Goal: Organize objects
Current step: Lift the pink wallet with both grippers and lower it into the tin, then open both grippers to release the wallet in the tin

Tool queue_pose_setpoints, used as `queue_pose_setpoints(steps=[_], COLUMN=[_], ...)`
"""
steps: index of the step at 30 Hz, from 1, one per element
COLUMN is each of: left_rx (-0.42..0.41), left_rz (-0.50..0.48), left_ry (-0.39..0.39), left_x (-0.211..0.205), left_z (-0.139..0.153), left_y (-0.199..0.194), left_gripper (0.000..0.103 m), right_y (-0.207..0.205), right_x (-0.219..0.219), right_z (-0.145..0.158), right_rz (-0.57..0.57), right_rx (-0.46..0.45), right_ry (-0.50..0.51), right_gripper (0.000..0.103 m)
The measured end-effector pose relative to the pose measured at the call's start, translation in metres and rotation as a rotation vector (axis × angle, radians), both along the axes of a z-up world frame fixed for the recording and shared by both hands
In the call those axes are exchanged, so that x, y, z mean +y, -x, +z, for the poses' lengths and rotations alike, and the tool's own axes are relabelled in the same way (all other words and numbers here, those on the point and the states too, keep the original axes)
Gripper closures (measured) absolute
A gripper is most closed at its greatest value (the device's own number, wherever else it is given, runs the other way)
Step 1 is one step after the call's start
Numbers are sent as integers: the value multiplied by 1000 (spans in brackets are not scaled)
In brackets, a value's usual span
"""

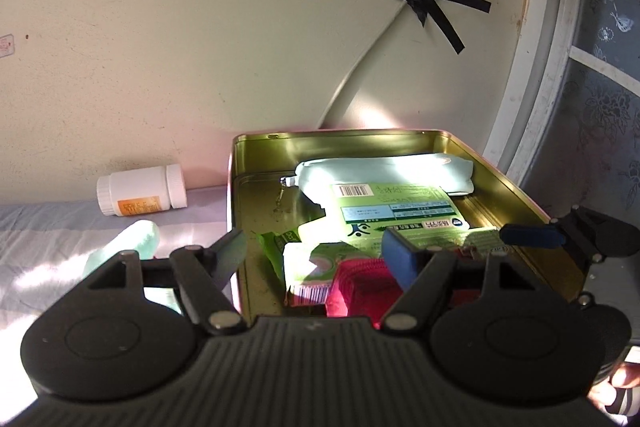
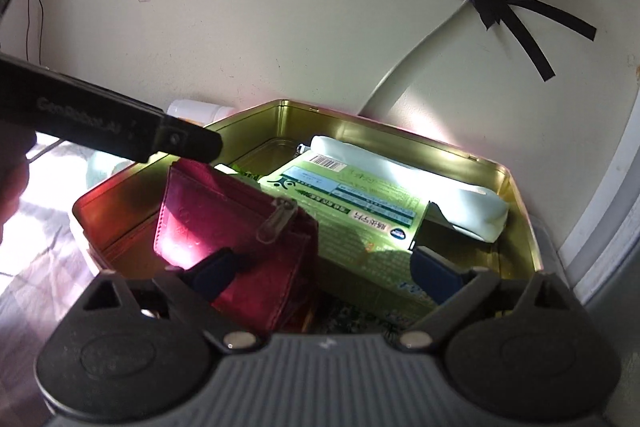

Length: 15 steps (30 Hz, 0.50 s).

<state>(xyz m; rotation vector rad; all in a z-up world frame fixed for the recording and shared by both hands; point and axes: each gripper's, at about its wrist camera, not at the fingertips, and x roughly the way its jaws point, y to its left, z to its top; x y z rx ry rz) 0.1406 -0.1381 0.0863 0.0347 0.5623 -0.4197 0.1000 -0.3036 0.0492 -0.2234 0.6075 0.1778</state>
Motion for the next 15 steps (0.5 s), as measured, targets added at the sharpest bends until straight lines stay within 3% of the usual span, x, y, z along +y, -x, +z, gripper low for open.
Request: queue_pose_setpoints(steps=[3,6,9,12,15], left_rx=[1,-7,-10,-28,-48], left_rz=[27,62,77,82,89], left_ry=[16,20,32,8,-21], left_x=[16,37,58,67,70], left_z=[5,7,8,5,1], left_y=[6,15,28,44,60], left_gripper=[27,27,27,26,26], right_y=[-11,-20,-9,17,47], right_x=[19,30,24,17,3], right_z=[3,1,11,21,30], right_rz=[-50,-101,-65,-69,-88], right_rx=[-67,-66,-50,-87,-113], right_ry=[129,218,100,42,-78], right_gripper=[4,17,16,15,14])
